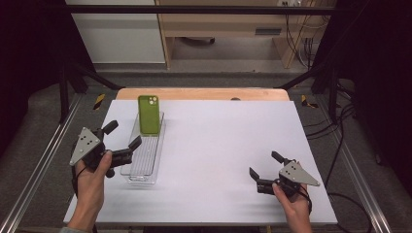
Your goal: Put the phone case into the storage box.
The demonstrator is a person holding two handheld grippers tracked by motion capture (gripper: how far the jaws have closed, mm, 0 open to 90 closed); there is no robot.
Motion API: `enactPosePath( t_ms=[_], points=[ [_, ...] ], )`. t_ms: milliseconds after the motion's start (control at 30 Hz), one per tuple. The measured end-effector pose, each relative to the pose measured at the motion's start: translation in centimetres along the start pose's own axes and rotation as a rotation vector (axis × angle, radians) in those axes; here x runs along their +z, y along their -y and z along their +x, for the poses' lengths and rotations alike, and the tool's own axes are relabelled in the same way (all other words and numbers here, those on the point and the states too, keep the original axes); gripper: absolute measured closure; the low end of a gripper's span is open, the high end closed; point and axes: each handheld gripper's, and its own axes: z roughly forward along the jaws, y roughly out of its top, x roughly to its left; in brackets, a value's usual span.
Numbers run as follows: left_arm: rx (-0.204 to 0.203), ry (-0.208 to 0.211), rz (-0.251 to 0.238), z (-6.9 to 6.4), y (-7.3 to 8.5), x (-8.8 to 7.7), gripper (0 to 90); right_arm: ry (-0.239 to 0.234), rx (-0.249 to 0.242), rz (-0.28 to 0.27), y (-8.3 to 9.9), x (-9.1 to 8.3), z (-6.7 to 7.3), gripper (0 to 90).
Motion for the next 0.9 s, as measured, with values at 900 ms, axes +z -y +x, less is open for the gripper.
enactPosePath(
  t_ms=[900],
  points=[
    [0.005, -0.035, -0.055, 1.6, 3.3, -3.1, 3.5, 0.023, 0.019, -0.006, 0.0, -0.4, -0.6, 3.2]
  ],
)
